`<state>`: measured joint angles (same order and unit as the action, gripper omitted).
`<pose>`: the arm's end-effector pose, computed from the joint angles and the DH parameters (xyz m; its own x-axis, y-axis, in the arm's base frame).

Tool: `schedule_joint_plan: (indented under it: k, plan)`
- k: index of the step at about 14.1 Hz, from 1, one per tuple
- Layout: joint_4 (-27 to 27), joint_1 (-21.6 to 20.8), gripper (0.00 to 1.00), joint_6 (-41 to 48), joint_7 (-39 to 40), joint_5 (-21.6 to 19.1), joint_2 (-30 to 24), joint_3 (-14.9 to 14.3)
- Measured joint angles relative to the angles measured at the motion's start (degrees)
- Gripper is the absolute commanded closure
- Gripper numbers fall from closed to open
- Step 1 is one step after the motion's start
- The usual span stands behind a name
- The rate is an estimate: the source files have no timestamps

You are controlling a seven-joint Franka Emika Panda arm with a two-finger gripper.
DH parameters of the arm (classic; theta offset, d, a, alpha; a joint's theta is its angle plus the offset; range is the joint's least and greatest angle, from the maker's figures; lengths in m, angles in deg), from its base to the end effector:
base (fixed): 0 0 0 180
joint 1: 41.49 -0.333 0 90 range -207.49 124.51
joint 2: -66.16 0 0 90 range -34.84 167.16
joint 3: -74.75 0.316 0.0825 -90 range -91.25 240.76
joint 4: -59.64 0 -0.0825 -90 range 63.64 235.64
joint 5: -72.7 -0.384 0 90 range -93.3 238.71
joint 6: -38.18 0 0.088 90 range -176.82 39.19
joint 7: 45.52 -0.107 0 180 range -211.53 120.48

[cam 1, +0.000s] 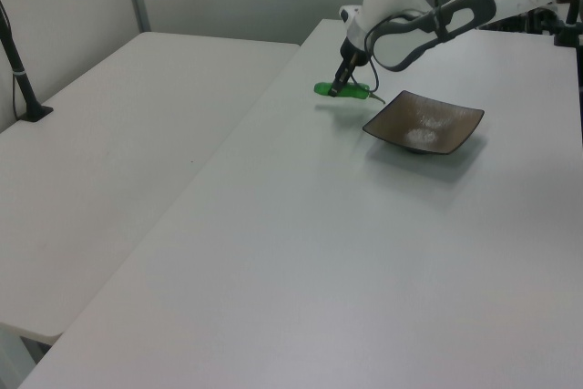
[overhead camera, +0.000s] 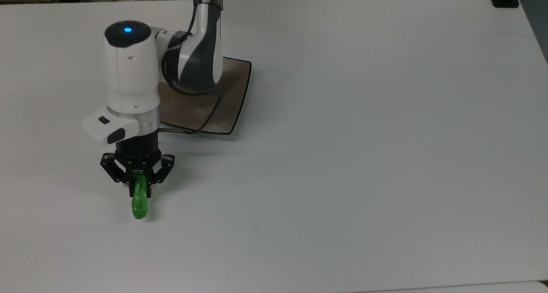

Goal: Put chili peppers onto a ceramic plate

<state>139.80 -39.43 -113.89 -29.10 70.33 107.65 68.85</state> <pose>0.7663 -0.0879 0.3382 0.8580 0.1849 0.4792 0.1128 -0.9780 0.1755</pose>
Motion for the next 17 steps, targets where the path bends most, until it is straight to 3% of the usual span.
schedule_joint_plan:
  k: [5, 10, 11, 12, 13, 15, 17]
  plan:
    - [0.6, 0.0, 0.79, 6.8, 0.0, -1.2, -5.5, 0.4]
    - [8.2, -1.1, 0.76, 20.6, 3.1, -1.2, -16.7, 2.5]
    - [11.6, -1.5, 0.63, 23.9, 5.4, -1.2, -20.2, 2.7]
    - [15.2, -1.9, 0.35, 26.0, 7.8, -1.2, -23.5, 2.8]
    - [18.1, -2.3, 0.00, 26.8, 9.1, -1.2, -25.8, 2.8]
    - [23.4, -2.7, 0.00, 27.0, 10.2, -1.2, -29.3, 2.8]
    - [24.9, -2.7, 0.00, 27.0, 10.4, -1.2, -30.2, 2.8]
